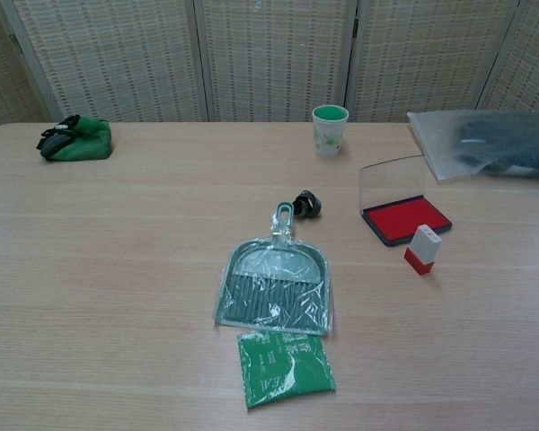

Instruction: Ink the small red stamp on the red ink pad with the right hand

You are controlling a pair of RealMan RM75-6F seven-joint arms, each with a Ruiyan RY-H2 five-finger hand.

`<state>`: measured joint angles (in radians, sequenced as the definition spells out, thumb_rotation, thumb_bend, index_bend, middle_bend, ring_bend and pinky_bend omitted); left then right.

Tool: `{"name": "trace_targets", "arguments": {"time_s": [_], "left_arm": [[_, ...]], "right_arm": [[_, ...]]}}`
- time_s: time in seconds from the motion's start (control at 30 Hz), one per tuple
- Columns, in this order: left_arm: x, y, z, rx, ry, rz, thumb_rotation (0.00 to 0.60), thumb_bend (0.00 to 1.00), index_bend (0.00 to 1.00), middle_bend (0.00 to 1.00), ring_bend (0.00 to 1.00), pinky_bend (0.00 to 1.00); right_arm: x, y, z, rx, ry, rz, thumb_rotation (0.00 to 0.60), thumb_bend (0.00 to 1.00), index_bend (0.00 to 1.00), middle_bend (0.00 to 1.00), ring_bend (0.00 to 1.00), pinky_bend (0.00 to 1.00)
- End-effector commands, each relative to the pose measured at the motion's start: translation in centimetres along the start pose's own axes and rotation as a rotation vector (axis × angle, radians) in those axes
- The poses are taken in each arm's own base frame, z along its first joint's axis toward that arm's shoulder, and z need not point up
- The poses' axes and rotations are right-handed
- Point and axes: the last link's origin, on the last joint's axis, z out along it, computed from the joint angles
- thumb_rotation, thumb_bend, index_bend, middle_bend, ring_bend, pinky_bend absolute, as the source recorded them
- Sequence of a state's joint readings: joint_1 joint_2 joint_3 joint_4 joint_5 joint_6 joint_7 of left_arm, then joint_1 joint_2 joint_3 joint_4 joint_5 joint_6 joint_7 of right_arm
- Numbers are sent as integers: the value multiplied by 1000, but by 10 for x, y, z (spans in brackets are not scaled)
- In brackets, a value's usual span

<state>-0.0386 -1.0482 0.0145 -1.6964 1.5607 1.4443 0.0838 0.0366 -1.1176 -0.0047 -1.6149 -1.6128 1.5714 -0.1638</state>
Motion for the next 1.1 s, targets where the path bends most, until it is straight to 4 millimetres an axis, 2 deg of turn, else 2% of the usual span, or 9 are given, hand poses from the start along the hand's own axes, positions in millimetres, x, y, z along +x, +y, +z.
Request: {"name": "trace_targets", "arguments": {"time_s": [0.03, 0.4, 0.53, 0.6, 0.73, 0.87, 1.1], "left_arm": [[-1, 1, 3, -11, -9, -2, 600, 175, 92, 0, 0, 259], [-3, 2, 10, -39, -33, -6, 600, 175, 92, 0, 0, 259], [1, 1, 6, -31, -15, -16, 600, 175, 92, 0, 0, 259], [3, 1, 3, -26, -2, -19, 600, 175, 93, 0, 0, 259], [3, 1, 1, -15, 4, -19, 600, 175, 95, 0, 0, 259], [1, 2, 1, -13, -1, -7, 600, 175, 95, 0, 0, 259], [2, 0, 0, 2, 4, -10, 600, 175, 95, 0, 0, 259]], "right_arm": [[-2, 0, -1, -4, -10, -7, 600, 161, 0, 95, 84, 121], [-17, -9, 4, 19, -77, -31, 600, 160, 0, 85, 84, 121], [-27, -14, 10, 48, -128, -36, 600, 161, 0, 5, 8, 112], [-30, -17, 16, 77, -141, -35, 600, 161, 0, 0, 0, 92], [-35, -24, 44, 140, -182, -25, 600, 160, 19, 0, 0, 65], [-38, -37, 86, 195, -254, -57, 600, 161, 120, 0, 0, 6], [-47, -63, 141, 235, -352, -56, 600, 161, 175, 0, 0, 0]]}}
